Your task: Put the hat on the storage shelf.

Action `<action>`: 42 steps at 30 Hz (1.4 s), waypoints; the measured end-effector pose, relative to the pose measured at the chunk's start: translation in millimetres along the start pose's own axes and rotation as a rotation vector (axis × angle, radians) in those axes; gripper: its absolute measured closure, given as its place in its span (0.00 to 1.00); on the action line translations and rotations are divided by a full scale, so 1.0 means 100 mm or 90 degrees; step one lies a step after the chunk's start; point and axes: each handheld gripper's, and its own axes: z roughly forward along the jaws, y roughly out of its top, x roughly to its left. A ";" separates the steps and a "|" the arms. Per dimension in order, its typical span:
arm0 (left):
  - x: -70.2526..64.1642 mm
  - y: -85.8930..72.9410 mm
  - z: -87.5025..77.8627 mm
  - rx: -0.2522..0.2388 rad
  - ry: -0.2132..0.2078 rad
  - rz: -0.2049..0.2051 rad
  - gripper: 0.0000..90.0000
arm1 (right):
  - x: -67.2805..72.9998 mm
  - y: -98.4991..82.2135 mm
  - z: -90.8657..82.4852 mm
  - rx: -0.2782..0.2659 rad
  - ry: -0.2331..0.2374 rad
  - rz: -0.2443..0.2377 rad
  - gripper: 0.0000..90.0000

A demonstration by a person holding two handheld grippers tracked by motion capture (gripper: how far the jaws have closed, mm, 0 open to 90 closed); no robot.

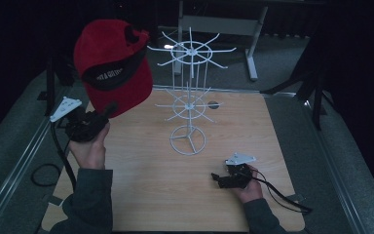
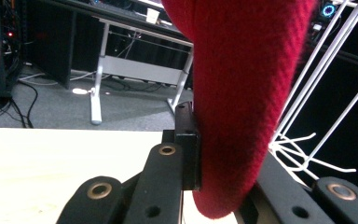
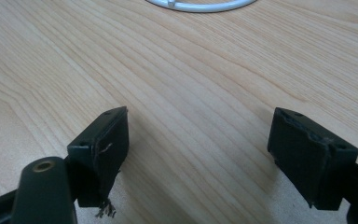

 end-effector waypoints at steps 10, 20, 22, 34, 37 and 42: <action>0.00 0.01 -0.02 -0.005 -0.004 -0.003 0.96 | 0.00 0.00 0.00 0.000 0.000 0.000 0.22; -0.01 0.01 -0.04 -0.013 -0.014 -0.005 0.96 | 0.00 0.00 0.00 0.001 0.000 0.000 0.22; -0.01 0.01 -0.05 -0.014 -0.016 -0.005 0.95 | 0.00 0.00 0.00 0.000 0.000 0.000 0.22; -0.05 0.02 -0.05 -0.018 -0.031 0.002 0.95 | 0.00 0.00 0.00 0.001 0.001 0.001 0.23; -0.06 0.02 -0.05 -0.017 -0.034 0.006 0.95 | 0.00 0.00 0.00 0.001 0.001 0.001 0.22; -0.07 0.01 -0.05 -0.017 -0.038 0.010 0.95 | 0.00 0.00 0.00 0.001 0.001 0.001 0.23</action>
